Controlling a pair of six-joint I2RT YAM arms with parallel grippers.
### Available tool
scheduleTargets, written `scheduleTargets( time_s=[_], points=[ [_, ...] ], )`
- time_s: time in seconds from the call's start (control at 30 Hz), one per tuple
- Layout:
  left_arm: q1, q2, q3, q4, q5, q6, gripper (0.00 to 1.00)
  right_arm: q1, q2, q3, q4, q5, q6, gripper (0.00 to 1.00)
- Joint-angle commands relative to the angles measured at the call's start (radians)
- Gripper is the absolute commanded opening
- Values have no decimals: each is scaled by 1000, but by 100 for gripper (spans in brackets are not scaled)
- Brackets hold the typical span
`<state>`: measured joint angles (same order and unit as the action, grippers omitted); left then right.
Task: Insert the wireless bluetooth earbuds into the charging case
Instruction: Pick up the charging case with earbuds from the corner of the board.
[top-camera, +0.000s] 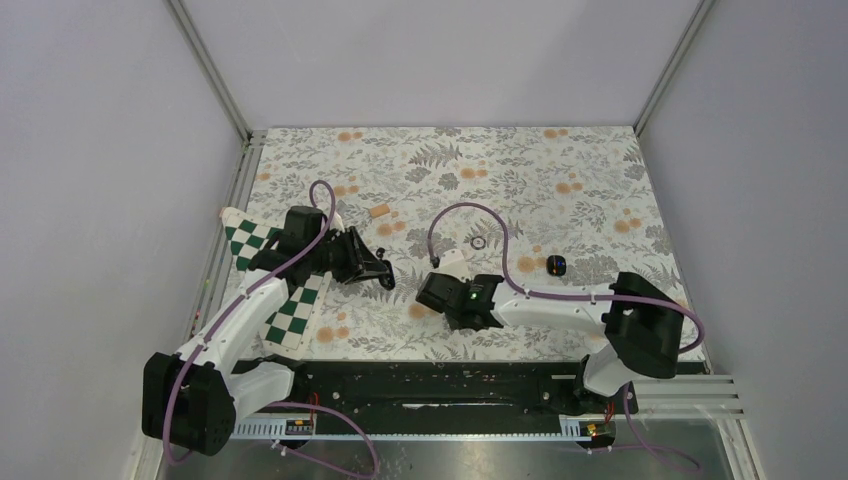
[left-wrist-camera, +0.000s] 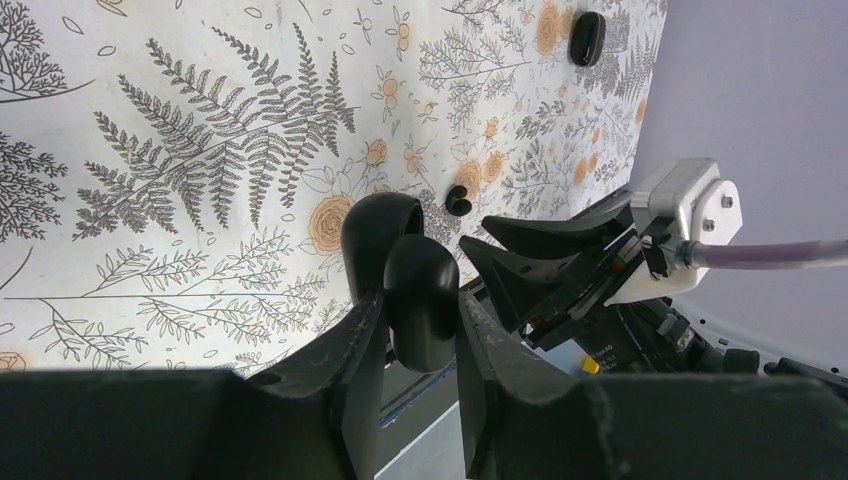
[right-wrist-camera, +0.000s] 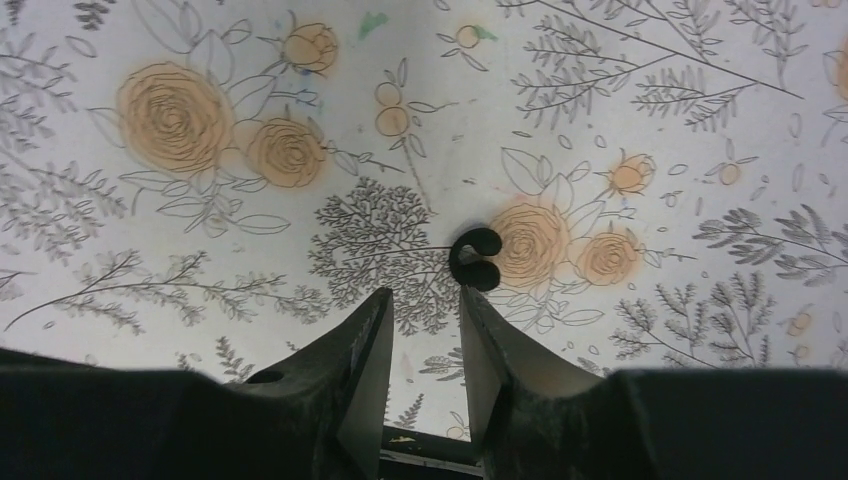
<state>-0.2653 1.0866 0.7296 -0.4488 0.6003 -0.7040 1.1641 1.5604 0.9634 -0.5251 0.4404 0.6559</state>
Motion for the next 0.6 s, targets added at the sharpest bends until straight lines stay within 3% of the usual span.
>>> scheduleTargets(
  time_s=[0.0,0.57],
  points=[
    [-2,-13,56,22,-17,18,0,2,40,69,-110,126,31,38],
    [-3,-3,56,18,-17,19,0,-25,171,80,-45,88,4,35]
  ],
)
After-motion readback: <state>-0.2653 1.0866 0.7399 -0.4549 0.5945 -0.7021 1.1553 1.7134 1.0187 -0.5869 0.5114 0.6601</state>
